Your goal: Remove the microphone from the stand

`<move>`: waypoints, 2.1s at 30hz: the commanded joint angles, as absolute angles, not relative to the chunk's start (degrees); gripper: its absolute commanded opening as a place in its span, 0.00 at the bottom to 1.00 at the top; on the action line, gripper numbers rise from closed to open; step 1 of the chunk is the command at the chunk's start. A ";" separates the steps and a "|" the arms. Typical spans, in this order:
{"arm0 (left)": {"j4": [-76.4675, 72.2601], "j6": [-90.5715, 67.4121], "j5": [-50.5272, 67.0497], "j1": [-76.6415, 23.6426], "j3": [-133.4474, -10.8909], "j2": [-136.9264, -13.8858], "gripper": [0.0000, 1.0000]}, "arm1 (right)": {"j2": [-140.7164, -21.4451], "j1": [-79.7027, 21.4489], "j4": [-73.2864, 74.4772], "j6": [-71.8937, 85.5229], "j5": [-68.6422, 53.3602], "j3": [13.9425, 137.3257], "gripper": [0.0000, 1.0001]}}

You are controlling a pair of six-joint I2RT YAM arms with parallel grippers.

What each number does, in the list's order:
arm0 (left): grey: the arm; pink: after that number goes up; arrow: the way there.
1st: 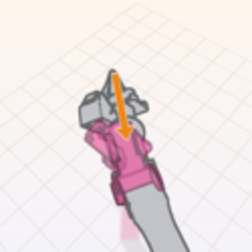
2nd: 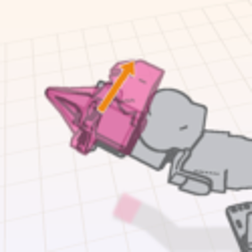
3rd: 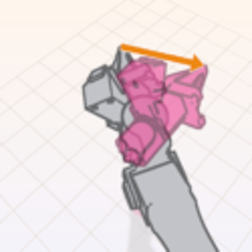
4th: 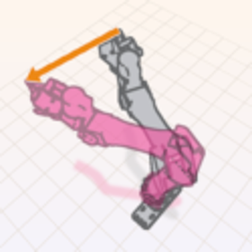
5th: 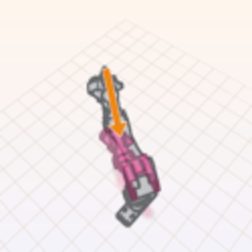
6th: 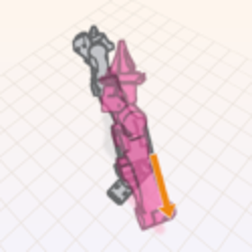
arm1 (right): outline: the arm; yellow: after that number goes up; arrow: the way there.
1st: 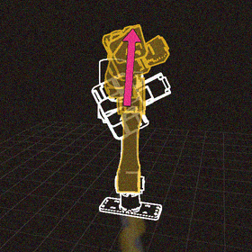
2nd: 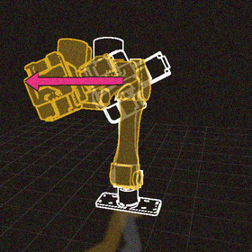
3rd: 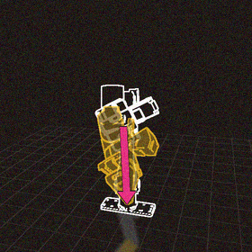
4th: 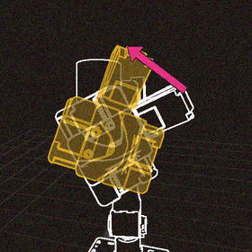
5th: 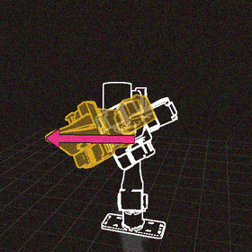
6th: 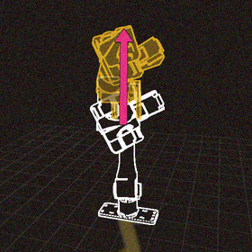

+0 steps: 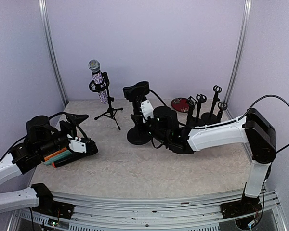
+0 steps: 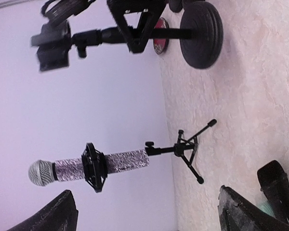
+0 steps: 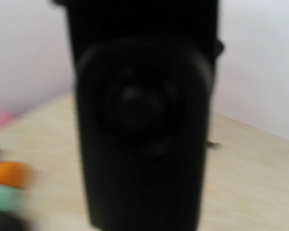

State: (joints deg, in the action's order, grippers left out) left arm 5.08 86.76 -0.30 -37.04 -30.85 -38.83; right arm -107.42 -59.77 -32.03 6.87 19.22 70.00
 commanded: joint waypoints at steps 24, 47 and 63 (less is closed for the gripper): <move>34.00 46.94 14.10 -15.76 -57.65 -57.03 0.99 | -127.44 -45.43 -42.17 6.24 39.49 77.25 0.12; 19.96 1.32 39.95 -2.08 -83.82 -85.04 0.72 | -99.29 -56.02 -24.92 24.44 38.51 54.51 1.00; 5.99 -23.36 46.27 -0.05 -87.31 -98.32 0.57 | -90.46 -64.34 -20.63 28.37 29.89 58.88 0.81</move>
State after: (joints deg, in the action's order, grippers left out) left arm 9.91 -17.39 44.21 -0.38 -85.34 -96.18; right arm -92.23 -63.59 -22.35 28.21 32.60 55.94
